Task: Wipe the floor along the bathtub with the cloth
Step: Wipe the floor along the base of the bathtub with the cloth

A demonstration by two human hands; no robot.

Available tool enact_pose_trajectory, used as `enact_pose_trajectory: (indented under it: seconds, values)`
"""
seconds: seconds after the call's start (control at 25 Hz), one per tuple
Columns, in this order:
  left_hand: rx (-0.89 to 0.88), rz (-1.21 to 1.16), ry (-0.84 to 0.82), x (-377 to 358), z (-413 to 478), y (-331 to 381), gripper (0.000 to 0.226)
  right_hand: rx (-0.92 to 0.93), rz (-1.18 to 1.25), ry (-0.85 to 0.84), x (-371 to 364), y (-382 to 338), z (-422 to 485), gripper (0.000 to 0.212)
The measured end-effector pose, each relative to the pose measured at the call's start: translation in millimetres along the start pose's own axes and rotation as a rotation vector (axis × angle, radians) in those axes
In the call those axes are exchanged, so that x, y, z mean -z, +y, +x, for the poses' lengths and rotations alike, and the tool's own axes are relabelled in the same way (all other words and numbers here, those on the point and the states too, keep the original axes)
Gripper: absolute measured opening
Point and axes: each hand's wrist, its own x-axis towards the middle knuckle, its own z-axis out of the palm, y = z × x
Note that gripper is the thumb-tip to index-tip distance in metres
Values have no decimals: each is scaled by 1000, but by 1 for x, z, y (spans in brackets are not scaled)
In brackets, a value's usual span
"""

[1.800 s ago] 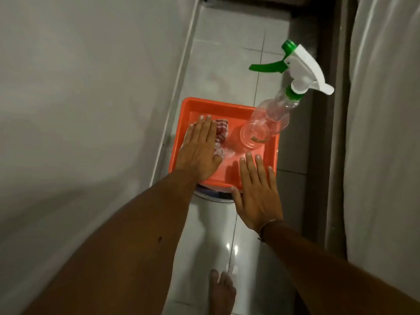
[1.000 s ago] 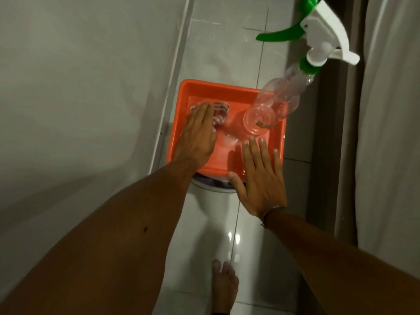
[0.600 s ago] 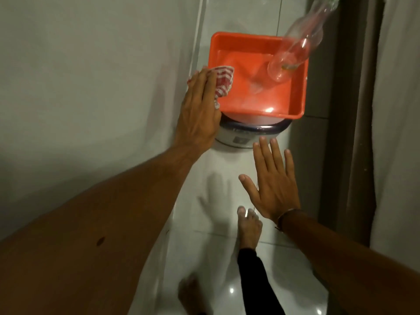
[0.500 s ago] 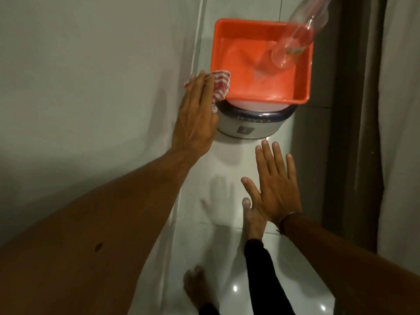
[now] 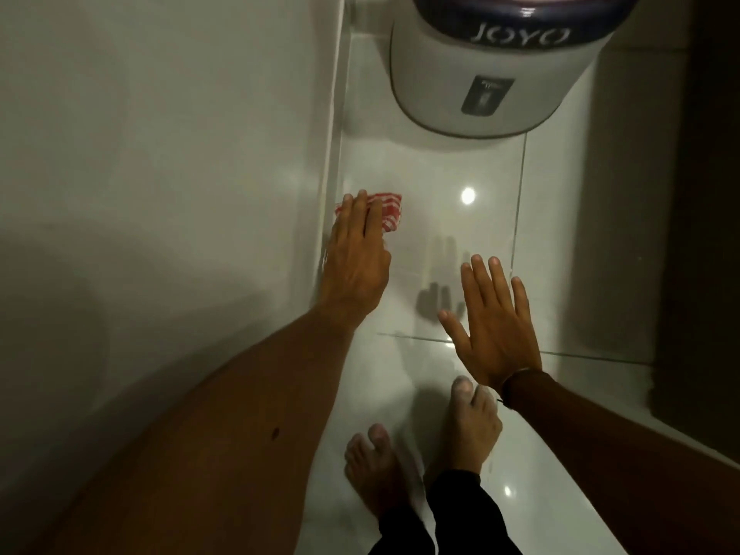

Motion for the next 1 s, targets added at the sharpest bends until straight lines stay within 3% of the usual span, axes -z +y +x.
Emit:
enact_pose_trajectory:
  seconds: [0.28, 0.4, 0.56, 1.0]
  values:
    - [65, 109, 16, -105, 82, -41, 73, 19, -8, 93, -90, 31, 89, 93]
    - [76, 216, 114, -138, 90, -59, 69, 69, -6, 108, -120, 39, 112, 87]
    - [49, 251, 221, -149, 100, -68, 68, 59, -28, 187, -152, 39, 112, 81]
    - [82, 188, 220, -141, 127, -69, 66, 60, -49, 260, -160, 42, 117, 80]
